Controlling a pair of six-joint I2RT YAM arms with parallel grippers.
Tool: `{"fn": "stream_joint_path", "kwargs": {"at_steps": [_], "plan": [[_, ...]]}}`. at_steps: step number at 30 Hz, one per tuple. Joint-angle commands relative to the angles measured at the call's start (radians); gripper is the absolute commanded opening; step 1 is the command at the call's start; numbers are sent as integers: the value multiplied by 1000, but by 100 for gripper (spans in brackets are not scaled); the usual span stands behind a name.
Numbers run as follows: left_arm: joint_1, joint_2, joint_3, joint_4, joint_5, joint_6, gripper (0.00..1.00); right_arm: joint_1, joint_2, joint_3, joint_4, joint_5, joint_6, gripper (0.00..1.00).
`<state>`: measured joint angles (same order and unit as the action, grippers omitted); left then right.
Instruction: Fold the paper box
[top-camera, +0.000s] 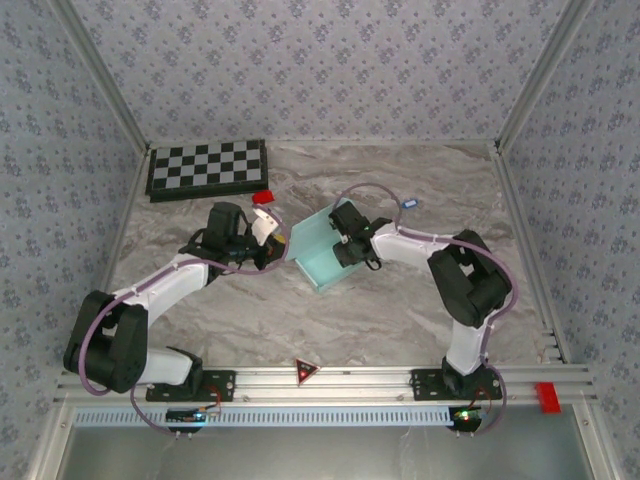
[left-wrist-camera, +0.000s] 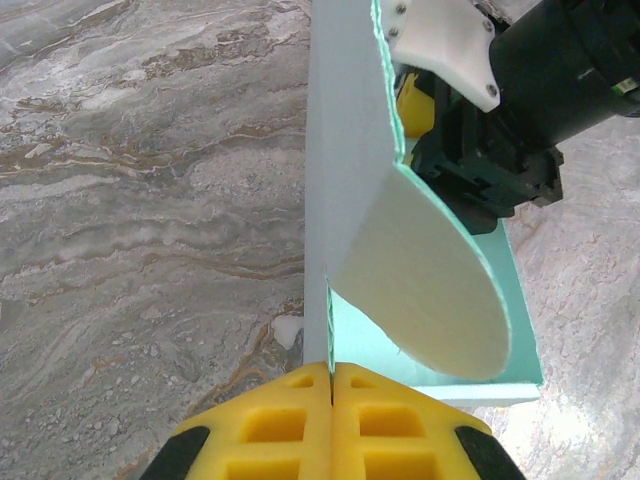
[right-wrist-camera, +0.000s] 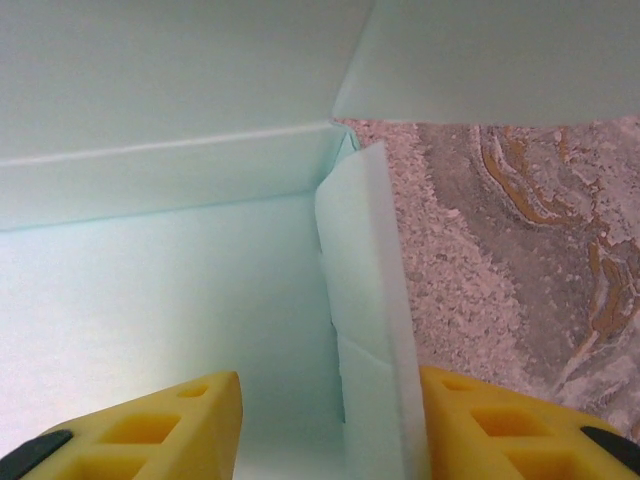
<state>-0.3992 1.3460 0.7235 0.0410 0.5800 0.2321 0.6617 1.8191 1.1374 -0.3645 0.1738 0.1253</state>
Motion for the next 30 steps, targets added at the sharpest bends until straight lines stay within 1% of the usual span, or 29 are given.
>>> {"fn": "stream_joint_path", "kwargs": {"at_steps": [1,8,16,24,30], "plan": [[-10,16,12,16,55,40,0,-14,-45,-14,-14,-37,33,49],[-15,24,20,19,55,64,0,-27,-57,-41,-48,-13,33,48],[-18,24,23,19,54,74,0,-33,-49,-42,-70,45,33,41],[-18,26,28,14,48,78,0,-28,-33,-31,-118,69,6,32],[-17,29,32,11,47,84,0,-17,-8,-20,-145,130,-6,26]]}}
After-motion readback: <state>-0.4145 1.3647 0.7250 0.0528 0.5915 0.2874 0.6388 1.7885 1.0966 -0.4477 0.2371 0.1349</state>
